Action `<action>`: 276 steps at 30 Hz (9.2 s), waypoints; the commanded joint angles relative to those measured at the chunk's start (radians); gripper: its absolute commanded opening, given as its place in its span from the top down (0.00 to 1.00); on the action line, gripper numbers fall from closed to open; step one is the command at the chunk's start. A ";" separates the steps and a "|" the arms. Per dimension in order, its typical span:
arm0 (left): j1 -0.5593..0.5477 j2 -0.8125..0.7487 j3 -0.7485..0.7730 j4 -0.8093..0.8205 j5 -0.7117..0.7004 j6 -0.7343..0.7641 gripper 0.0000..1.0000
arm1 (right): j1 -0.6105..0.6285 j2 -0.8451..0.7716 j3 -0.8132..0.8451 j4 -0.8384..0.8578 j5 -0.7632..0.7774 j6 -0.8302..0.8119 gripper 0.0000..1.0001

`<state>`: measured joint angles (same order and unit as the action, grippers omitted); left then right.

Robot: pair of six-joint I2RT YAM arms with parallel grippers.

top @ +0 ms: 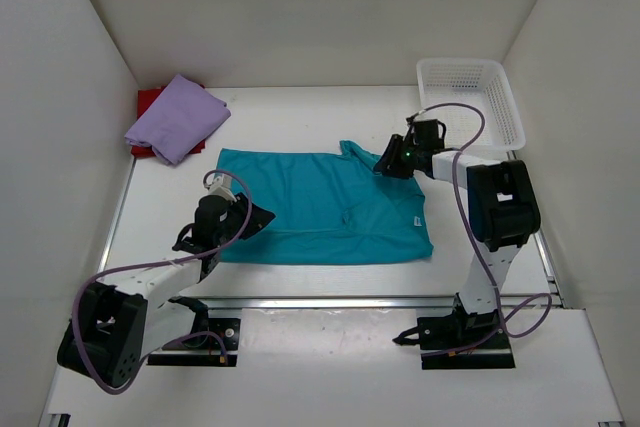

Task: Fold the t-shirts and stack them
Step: Grap the side of the flattened tshirt furthest away from the robot with both arms, then fold the other side of the tshirt into a rectangle

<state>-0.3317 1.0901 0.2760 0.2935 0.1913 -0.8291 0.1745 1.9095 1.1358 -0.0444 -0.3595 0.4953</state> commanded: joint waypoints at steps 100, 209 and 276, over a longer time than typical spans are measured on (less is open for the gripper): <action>-0.006 -0.010 0.000 0.035 -0.007 -0.005 0.65 | 0.072 0.109 0.045 0.262 -0.047 0.103 0.81; 0.419 0.358 0.577 -0.338 -0.107 0.199 1.00 | 0.131 -0.751 -0.355 -0.238 0.320 -0.175 1.00; 0.241 0.093 0.082 -0.036 -0.108 0.005 0.67 | 0.402 -0.716 -0.475 -0.143 0.142 -0.121 0.98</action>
<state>-0.1337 1.2774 0.3744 0.2951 0.1509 -0.8459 0.6216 1.2274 0.6678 -0.2485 -0.2363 0.3653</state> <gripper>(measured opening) 0.323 0.020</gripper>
